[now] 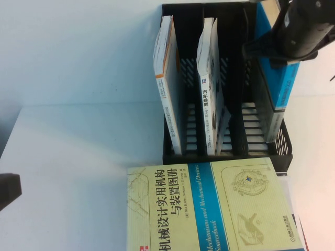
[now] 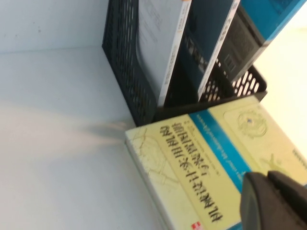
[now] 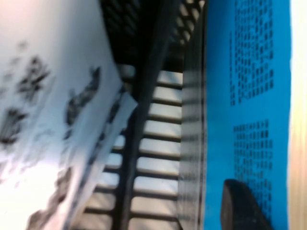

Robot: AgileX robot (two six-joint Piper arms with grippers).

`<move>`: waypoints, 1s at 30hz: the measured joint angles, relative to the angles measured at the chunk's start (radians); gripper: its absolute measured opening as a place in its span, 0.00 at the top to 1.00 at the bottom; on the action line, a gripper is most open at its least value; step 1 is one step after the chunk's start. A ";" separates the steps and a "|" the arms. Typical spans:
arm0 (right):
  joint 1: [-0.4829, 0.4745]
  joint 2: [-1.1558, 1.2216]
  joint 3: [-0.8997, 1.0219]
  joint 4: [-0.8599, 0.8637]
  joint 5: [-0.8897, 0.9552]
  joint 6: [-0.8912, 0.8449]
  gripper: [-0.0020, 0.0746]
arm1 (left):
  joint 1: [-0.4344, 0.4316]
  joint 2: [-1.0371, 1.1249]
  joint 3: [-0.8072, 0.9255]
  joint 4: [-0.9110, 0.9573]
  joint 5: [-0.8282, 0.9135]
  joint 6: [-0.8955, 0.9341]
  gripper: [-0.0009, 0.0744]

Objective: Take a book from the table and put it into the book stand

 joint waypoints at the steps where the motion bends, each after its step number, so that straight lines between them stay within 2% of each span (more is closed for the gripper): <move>1: -0.012 0.010 -0.005 0.004 -0.002 -0.013 0.71 | 0.000 0.000 0.002 -0.003 -0.009 -0.010 0.99; 7: -0.061 0.064 -0.010 0.046 -0.032 -0.061 0.71 | 0.000 0.000 0.002 -0.012 -0.079 -0.020 0.99; 9: -0.063 0.076 -0.010 0.050 -0.043 -0.079 0.67 | 0.000 0.000 0.002 -0.014 -0.092 -0.030 0.99; 15: -0.063 0.071 -0.026 -0.021 -0.093 -0.092 0.23 | 0.000 0.013 0.002 -0.018 -0.096 -0.044 0.99; 18: -0.063 0.058 -0.028 -0.035 -0.095 -0.116 0.12 | 0.000 0.035 0.009 -0.020 -0.100 -0.046 0.99; 22: -0.064 -0.010 -0.028 -0.014 -0.102 -0.163 0.08 | 0.000 0.073 0.038 -0.020 -0.100 -0.052 0.99; 27: -0.064 -0.174 -0.028 0.104 -0.109 -0.277 0.07 | 0.000 0.123 0.054 -0.033 -0.088 -0.056 0.99; 30: -0.064 -0.284 -0.030 0.202 -0.079 -0.425 0.07 | 0.000 0.130 0.054 -0.056 -0.109 -0.056 0.99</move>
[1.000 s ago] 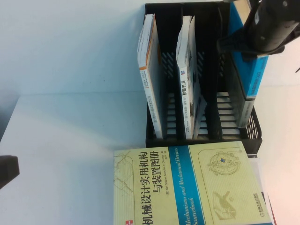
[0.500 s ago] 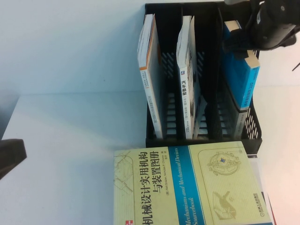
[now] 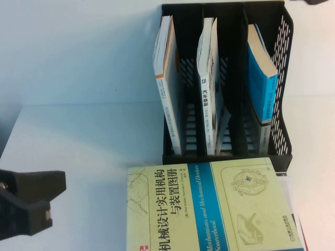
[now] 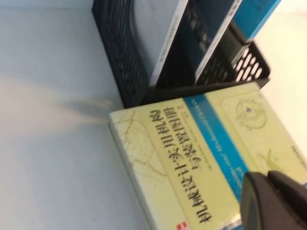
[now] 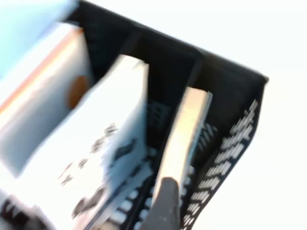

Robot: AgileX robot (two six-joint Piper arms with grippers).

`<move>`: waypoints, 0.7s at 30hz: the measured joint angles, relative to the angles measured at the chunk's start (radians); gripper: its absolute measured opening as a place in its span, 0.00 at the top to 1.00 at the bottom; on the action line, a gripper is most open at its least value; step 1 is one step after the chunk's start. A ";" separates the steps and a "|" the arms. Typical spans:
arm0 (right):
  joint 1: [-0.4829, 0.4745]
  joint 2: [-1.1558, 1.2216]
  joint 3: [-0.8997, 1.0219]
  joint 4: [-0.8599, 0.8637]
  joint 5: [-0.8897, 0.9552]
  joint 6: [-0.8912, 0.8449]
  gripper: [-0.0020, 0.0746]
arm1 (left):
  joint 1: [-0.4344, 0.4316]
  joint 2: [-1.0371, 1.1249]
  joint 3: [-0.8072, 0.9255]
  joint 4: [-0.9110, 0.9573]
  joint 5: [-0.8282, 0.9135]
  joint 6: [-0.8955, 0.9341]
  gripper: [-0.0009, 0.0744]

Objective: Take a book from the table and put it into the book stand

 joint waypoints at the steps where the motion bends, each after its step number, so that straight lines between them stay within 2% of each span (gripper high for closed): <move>1: 0.000 -0.037 0.000 0.037 0.018 -0.054 0.07 | 0.000 0.000 0.000 -0.004 -0.007 0.000 0.99; 4: 0.000 -0.133 -0.004 0.173 0.102 -0.212 0.07 | 0.000 0.000 0.000 -0.008 -0.033 -0.001 0.99; 8: 0.000 -0.236 -0.004 0.245 0.238 -0.271 0.07 | 0.000 0.000 0.003 -0.008 -0.054 -0.001 0.99; 10: 0.000 -0.280 0.015 0.260 0.253 -0.297 0.12 | 0.000 0.000 0.005 -0.008 -0.056 -0.001 0.99; 11: 0.000 -0.300 0.028 0.266 0.253 -0.299 0.17 | 0.000 0.000 0.005 -0.008 -0.062 -0.001 0.99; 13: 0.000 -0.330 0.059 0.277 0.253 -0.277 0.35 | 0.000 0.000 0.005 -0.008 -0.080 -0.001 0.99; 15: 0.000 -0.368 0.120 0.281 0.253 -0.245 0.66 | 0.000 0.000 0.005 -0.003 -0.106 0.006 0.99; 17: 0.000 -0.404 0.193 0.296 0.253 -0.233 0.82 | 0.000 0.000 0.007 0.005 -0.129 0.018 0.99; 19: 0.000 -0.449 0.292 0.319 0.253 -0.231 0.90 | 0.000 0.000 0.007 0.012 -0.142 0.022 0.99; 21: 0.000 -0.497 0.410 0.341 0.253 -0.231 0.94 | 0.000 0.000 0.007 0.014 -0.146 0.024 0.99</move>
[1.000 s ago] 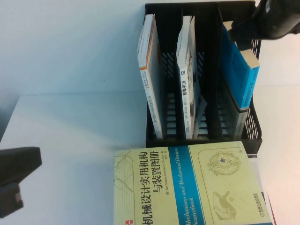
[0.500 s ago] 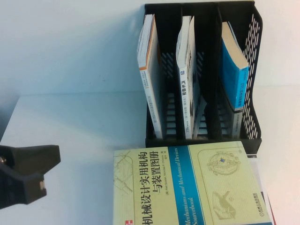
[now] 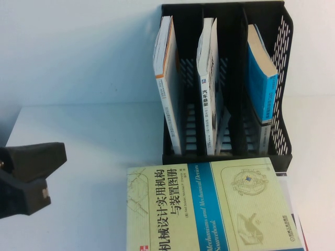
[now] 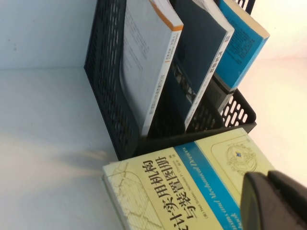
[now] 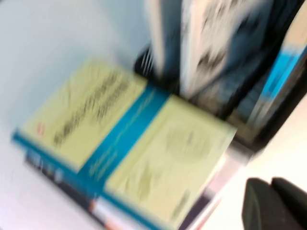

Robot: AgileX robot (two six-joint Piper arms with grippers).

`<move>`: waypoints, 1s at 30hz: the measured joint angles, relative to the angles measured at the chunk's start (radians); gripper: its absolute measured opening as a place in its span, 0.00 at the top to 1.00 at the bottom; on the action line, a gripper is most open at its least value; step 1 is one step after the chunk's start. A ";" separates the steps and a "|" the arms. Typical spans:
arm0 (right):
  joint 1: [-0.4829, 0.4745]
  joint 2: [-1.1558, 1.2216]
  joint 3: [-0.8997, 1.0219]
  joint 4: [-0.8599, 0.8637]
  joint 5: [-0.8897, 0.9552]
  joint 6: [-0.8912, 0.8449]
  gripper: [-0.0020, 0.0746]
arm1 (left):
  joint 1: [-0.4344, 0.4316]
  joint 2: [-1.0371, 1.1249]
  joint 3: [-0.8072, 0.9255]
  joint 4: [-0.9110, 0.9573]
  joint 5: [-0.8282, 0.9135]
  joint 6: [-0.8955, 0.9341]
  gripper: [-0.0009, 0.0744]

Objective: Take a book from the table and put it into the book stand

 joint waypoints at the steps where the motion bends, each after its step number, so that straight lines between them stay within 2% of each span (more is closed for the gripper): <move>1: 0.000 -0.021 0.054 0.004 0.000 0.000 0.94 | 0.000 0.000 0.000 0.000 -0.002 0.001 0.99; 4: 0.000 -0.106 0.266 0.009 -0.021 -0.028 0.96 | 0.000 0.000 0.000 0.001 -0.002 0.004 0.99; 6: 0.000 -0.187 0.434 0.025 -0.105 -0.054 0.96 | 0.000 0.000 0.000 0.002 0.007 0.006 0.99; 11: 0.000 -0.403 0.833 0.084 -0.478 -0.085 0.96 | 0.000 0.000 0.000 0.002 0.044 0.009 0.99; 15: 0.000 -0.513 1.072 0.092 -0.740 -0.100 0.97 | 0.000 0.000 0.000 0.002 0.068 0.009 0.99; 19: 0.000 -0.555 1.218 0.092 -0.890 -0.108 0.97 | 0.000 0.000 0.000 0.002 0.078 0.011 0.99; 30: 0.000 -0.562 1.399 0.098 -0.912 -0.108 0.97 | 0.000 0.000 0.000 0.003 0.092 0.005 0.99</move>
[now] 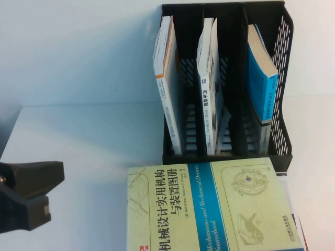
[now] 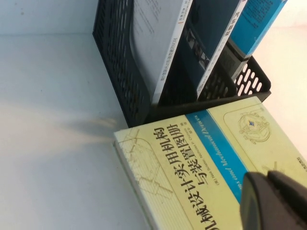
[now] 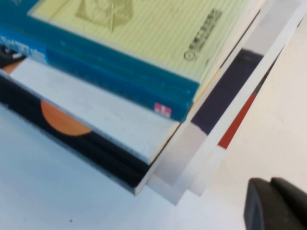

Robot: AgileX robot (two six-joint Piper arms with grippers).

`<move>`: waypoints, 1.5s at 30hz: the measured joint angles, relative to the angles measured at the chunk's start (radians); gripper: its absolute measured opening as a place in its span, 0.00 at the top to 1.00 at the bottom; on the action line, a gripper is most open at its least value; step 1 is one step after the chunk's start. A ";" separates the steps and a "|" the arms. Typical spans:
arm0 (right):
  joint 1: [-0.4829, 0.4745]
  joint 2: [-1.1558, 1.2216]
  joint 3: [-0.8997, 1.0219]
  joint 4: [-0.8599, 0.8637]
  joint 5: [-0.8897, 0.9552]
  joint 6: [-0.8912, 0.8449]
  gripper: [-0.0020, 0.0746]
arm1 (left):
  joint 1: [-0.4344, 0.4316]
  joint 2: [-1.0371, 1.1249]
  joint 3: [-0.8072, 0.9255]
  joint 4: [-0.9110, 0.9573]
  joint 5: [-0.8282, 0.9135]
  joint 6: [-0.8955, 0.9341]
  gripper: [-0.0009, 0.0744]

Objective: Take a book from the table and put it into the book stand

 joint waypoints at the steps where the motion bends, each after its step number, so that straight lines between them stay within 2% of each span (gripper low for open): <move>1: 0.000 0.000 0.006 0.000 0.000 0.000 0.97 | 0.002 -0.005 0.000 0.000 0.001 0.000 0.99; 5: 0.000 0.000 0.022 0.002 -0.009 0.000 0.97 | 0.059 -0.064 0.000 0.033 0.002 0.042 0.99; 9: 0.000 0.000 0.024 0.002 -0.011 -0.003 0.97 | 0.204 -0.205 0.078 0.049 -0.035 0.046 0.99; 12: 0.000 0.000 0.024 0.004 -0.013 -0.003 0.97 | 0.326 -0.329 0.231 0.049 -0.143 0.056 0.99; 16: 0.000 0.000 0.024 0.004 -0.013 -0.003 0.97 | 0.445 -0.470 0.492 0.067 -0.439 0.065 0.99; 20: 0.000 -0.002 0.024 0.006 -0.013 -0.003 0.97 | 0.477 -0.573 0.758 0.139 -0.678 0.102 0.99; 22: 0.000 -0.001 0.024 0.006 -0.013 -0.003 0.97 | 0.479 -0.618 0.839 0.157 -0.713 0.113 0.99; 33: 0.000 -0.001 0.024 0.006 -0.013 -0.007 0.98 | 0.546 -0.699 0.868 0.160 -0.375 0.095 0.99; 45: 0.000 -0.001 0.026 0.008 -0.017 -0.007 0.98 | 0.546 -0.699 0.866 0.156 -0.368 0.079 0.99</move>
